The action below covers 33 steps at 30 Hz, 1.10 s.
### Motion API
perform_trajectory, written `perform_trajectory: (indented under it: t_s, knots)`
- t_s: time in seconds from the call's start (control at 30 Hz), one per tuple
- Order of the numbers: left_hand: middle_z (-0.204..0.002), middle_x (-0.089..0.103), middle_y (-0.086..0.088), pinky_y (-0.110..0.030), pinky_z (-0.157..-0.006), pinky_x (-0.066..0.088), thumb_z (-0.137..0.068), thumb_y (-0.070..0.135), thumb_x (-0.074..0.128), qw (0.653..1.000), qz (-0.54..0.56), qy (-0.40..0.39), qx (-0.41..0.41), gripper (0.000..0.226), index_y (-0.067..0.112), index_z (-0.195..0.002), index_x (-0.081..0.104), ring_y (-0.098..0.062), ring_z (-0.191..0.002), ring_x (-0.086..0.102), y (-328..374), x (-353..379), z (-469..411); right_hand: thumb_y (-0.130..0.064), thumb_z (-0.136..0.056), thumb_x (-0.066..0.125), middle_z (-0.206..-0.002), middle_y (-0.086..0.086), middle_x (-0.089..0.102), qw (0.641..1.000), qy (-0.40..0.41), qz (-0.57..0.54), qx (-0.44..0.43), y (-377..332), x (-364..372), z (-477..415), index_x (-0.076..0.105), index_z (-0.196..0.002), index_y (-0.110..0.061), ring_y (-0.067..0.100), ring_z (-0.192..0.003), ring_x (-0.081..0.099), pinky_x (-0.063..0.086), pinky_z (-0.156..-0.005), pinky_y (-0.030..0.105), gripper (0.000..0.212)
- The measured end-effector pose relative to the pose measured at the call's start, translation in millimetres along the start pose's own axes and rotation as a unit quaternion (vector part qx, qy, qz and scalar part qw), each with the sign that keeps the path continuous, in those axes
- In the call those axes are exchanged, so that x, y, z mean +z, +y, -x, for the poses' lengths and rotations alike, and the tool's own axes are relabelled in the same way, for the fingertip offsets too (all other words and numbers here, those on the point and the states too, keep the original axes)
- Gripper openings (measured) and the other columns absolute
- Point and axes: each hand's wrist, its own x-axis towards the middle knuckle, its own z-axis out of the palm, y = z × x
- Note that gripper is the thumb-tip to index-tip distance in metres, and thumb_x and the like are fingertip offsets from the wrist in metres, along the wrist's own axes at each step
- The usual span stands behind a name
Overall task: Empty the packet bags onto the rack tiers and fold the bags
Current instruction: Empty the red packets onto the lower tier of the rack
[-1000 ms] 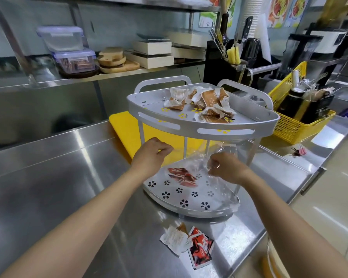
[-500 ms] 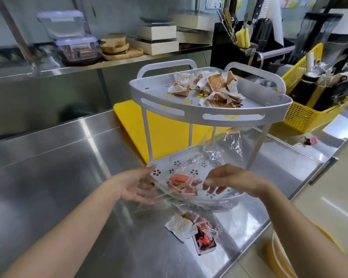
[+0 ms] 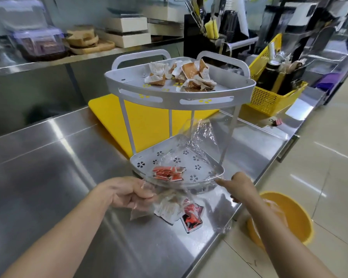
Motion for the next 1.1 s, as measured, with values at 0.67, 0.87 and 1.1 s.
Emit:
perform_trajectory:
  t_s: [0.67,0.87,1.1]
  knots:
    - [-0.079,0.071,-0.007,-0.029,-0.069,0.055,-0.091,0.006,0.051,0.957,0.121,0.152,0.217,0.008,0.003,-0.092,0.059,-0.017,-0.077,0.066,75.8,16.0,37.5,-0.016,-0.043,0.084,-0.069,0.004,0.057,0.803,-0.212,-0.557,-0.011,-42.4,-10.4,26.6,0.060,-0.076,-0.007,0.014,-0.059,0.048,0.040,-0.061,0.028,0.041]
    - [-0.074,0.073,-0.011,-0.027,-0.046,0.055,-0.076,-0.014,0.061,0.986,-0.030,0.100,0.130,0.043,-0.001,-0.115,0.049,-0.020,-0.057,0.069,15.0,-9.3,42.8,-0.030,-0.049,0.086,-0.062,0.003,0.060,0.869,-0.270,-0.414,-0.024,-9.1,9.2,35.2,0.068,-0.075,-0.004,0.011,-0.051,0.052,0.041,-0.056,0.026,0.041]
    - [-0.110,0.067,-0.015,-0.043,-0.070,0.057,-0.041,0.040,0.090,0.996,-0.036,0.081,0.032,0.080,0.011,-0.107,0.056,-0.028,-0.095,0.066,-20.1,-28.5,30.5,-0.018,-0.090,0.052,-0.074,0.009,0.065,0.915,-0.208,-0.343,0.033,-10.2,14.5,28.6,0.062,-0.094,0.002,0.016,-0.061,0.056,0.045,-0.057,0.025,0.023]
